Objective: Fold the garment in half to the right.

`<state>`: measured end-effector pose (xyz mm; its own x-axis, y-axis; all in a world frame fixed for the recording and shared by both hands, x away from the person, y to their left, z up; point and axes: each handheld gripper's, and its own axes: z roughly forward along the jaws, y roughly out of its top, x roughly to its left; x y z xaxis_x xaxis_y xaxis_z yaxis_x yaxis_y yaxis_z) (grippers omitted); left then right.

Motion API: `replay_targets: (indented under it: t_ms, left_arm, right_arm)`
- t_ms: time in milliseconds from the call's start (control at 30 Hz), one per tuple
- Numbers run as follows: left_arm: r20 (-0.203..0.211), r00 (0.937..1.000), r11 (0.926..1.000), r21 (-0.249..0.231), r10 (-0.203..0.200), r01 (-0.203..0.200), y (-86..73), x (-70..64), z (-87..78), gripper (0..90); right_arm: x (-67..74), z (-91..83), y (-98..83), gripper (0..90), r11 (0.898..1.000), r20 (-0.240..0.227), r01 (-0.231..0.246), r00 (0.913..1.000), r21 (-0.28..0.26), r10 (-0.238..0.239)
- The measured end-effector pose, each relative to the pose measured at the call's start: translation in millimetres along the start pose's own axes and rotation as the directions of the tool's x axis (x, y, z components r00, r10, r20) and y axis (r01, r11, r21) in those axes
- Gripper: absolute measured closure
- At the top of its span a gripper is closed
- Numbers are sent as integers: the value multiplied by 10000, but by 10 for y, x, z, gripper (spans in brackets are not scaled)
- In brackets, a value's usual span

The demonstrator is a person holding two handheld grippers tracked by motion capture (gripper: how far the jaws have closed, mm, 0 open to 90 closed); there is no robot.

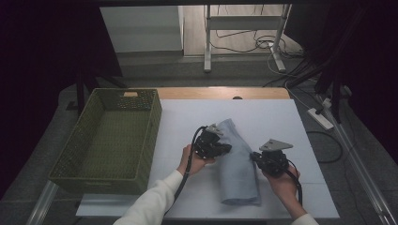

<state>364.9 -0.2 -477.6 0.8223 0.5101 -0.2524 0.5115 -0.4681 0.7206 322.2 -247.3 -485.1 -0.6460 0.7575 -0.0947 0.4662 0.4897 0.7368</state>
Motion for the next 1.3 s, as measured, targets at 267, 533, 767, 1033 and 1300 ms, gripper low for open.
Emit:
replay_targets:
  t_ms: [267, 533, 767, 1033, 1300]
  left_arm:
    - [10, 10000, 9995, 289, -95, 95, -76, 23, 74, 890]
    - [-20, 9999, 9988, 471, -133, 134, -121, 39, 127, 891]
    - [14, 9999, 9986, 512, -153, 152, -143, 51, 155, 891]
    - [-11, 9998, 9985, 508, -195, 195, -143, 47, 170, 891]
    - [9, 9998, 9984, 543, -180, 180, -144, 53, 175, 891]
  right_arm:
    - [5, 1, 2, 849, 10000, -15, -10, 10000, -5, 10]
    - [17, 3, 1, 795, 10000, 11, 25, 10000, -12, -25]
    - [56, -185, 69, 632, 9913, -91, -171, 9998, -1303, 160]
    - [350, -268, 200, 644, 9774, -1898, -72, 9812, -2115, -339]
    - [656, -146, 299, 872, 9860, -3082, 615, 9452, -1548, -1073]
